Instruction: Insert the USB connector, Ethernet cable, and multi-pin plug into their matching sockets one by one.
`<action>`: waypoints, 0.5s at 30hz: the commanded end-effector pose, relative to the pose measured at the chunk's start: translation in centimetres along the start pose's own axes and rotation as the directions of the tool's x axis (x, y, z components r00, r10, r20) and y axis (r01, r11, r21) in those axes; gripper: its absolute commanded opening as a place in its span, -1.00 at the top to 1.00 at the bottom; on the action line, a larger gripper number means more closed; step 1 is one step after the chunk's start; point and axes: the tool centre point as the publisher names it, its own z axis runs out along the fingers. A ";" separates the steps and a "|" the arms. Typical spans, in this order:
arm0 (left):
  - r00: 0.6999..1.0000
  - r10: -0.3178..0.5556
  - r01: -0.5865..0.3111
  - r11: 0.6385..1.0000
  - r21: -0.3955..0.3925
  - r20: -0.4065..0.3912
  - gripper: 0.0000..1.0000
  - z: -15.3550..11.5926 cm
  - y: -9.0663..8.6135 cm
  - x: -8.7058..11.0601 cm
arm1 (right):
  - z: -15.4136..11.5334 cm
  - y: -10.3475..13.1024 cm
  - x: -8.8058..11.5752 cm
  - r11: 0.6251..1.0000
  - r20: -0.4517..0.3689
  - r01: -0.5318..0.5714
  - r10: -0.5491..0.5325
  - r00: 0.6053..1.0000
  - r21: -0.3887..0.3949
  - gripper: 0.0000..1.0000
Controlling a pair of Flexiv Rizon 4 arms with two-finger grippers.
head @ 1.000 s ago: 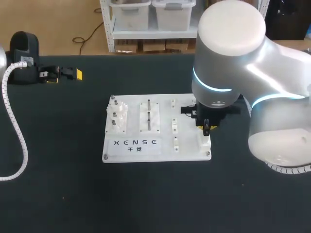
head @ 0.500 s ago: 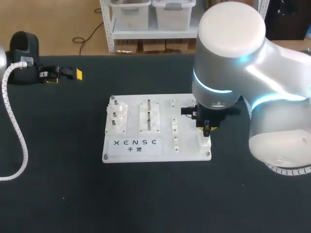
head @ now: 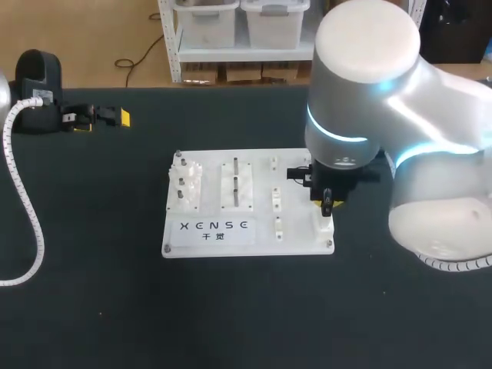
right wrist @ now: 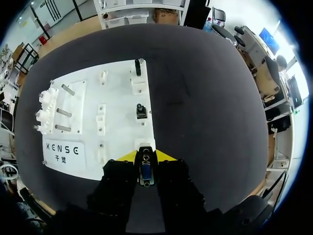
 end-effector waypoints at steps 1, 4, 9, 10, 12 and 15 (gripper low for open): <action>1.000 0.000 0.000 1.000 0.000 0.000 -1.00 0.0 0.0 0.0 | 1.6 0.0 0.2 1.000 -0.013 -0.004 0.004 1.000 -0.001 1.00; 1.000 0.000 0.000 1.000 0.000 0.000 -1.00 0.0 0.0 0.0 | 1.7 0.1 0.2 1.000 -0.016 -0.004 0.004 1.000 -0.003 1.00; 1.000 0.000 0.000 1.000 0.000 0.000 -1.00 0.0 0.0 0.0 | 2.1 0.0 0.3 1.000 -0.028 0.000 0.000 1.000 -0.001 1.00; 1.000 0.000 0.000 1.000 0.000 0.000 -1.00 0.0 0.0 0.0 | 2.1 0.0 0.4 1.000 -0.028 0.002 -0.001 1.000 0.002 1.00; 1.000 0.000 0.000 1.000 0.000 0.000 -1.00 0.0 0.0 0.0 | 2.3 -0.1 0.4 1.000 -0.036 -0.001 0.001 0.999 0.003 1.00; 1.000 0.000 0.000 1.000 0.000 0.000 -1.00 0.0 0.0 0.0 | 2.7 -0.2 0.4 1.000 -0.045 -0.001 0.002 0.999 0.017 1.00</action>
